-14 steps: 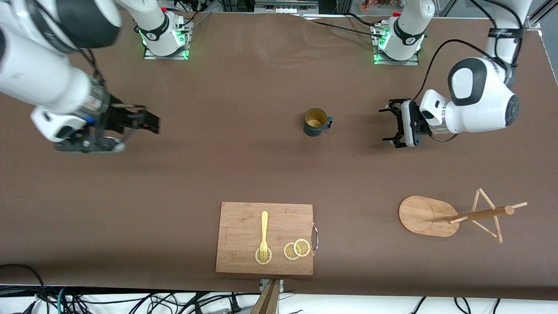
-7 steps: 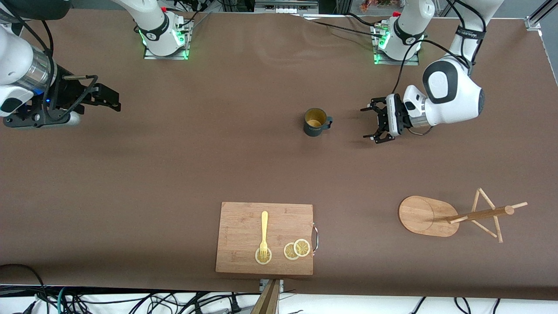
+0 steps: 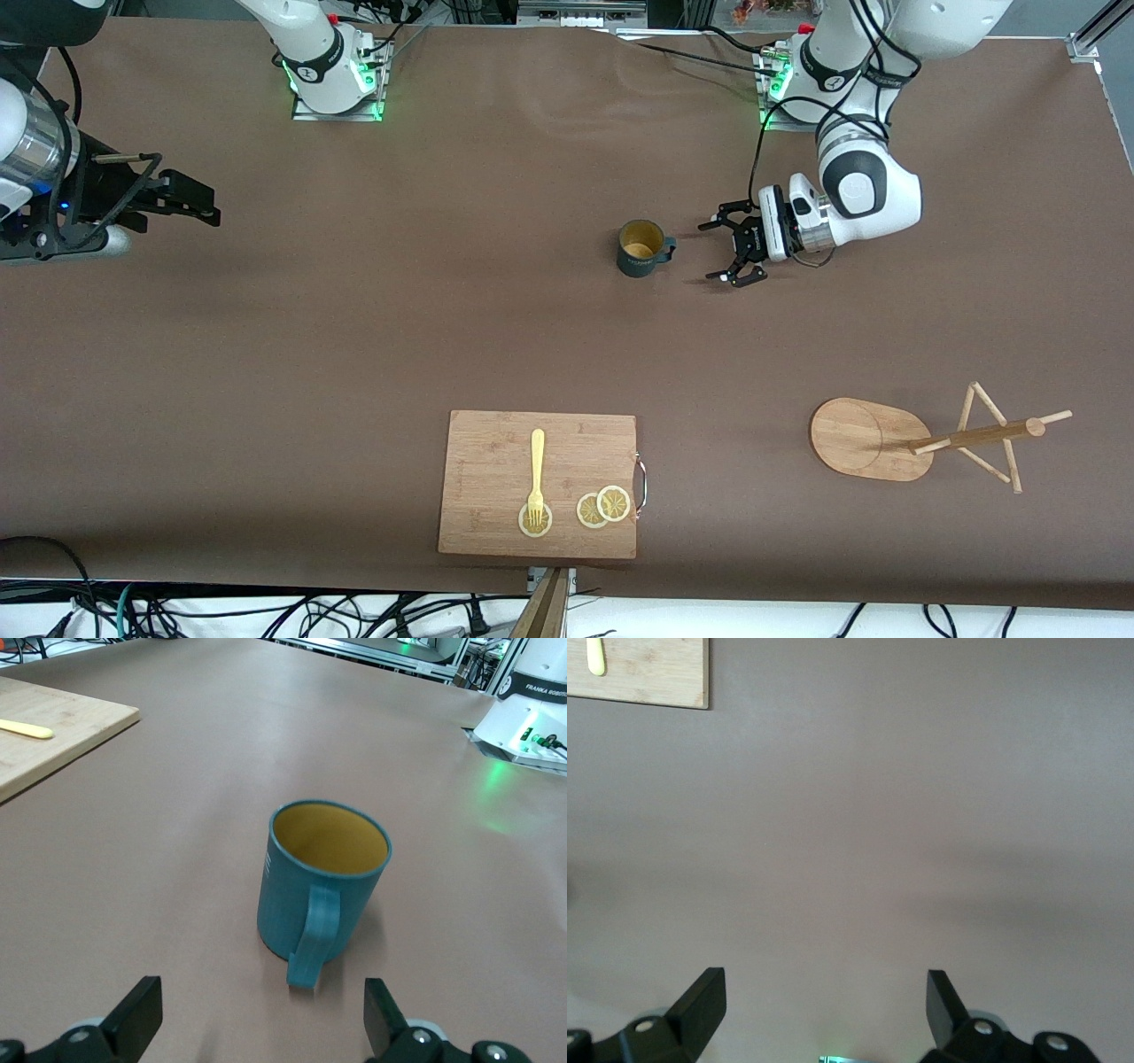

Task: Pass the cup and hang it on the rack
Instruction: 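Move the left gripper to the mug handle and grasp it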

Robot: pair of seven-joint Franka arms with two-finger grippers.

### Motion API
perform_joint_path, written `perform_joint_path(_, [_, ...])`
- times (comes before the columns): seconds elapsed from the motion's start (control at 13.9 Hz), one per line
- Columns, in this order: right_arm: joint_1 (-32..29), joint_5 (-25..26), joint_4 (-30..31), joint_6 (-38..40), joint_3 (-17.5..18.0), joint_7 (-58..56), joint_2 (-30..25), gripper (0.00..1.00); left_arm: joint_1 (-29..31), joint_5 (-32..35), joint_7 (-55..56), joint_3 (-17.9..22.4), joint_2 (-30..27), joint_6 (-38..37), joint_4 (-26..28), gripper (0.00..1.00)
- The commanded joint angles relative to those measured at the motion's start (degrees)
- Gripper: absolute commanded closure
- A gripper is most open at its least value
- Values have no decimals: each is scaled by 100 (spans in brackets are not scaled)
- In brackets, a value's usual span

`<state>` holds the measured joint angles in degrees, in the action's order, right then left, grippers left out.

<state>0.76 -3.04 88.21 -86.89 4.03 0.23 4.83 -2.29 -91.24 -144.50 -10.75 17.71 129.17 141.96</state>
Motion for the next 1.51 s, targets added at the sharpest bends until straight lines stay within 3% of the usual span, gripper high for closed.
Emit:
perform_joint_path(0.0, [-120, 110, 407, -223, 160, -110, -308, 0, -95, -630, -788, -24, 163, 56, 94, 0])
perform_joint_path(0.36, [-120, 277, 364, -355, 125, -119, -229, 0, -280, -1659, -1721, -173, 505, 56, 95, 0])
perform_joint_path(0.79, [-120, 576, 82, -267, 142, -163, -150, 0, -491, -2073, -1827, -270, 567, 170, 68, 0])
perform_joint_path(1.22, [-94, 541, 47, -197, 160, -172, -123, 0, -641, -2434, -2003, -323, 646, 337, 60, 1])
perform_joint_path(1.29, [-94, 541, 47, -162, 160, -181, -123, 0, -658, -2530, -2003, -358, 655, 337, 60, 11])
perform_joint_path(1.37, [-94, 524, 47, -153, 160, -172, -123, 0, -658, -2557, -2003, -375, 664, 337, 60, 28])
perform_joint_path(1.44, [-94, 523, 47, -153, 160, -155, -123, 0, -658, -2557, -2064, -376, 664, 346, 60, 35])
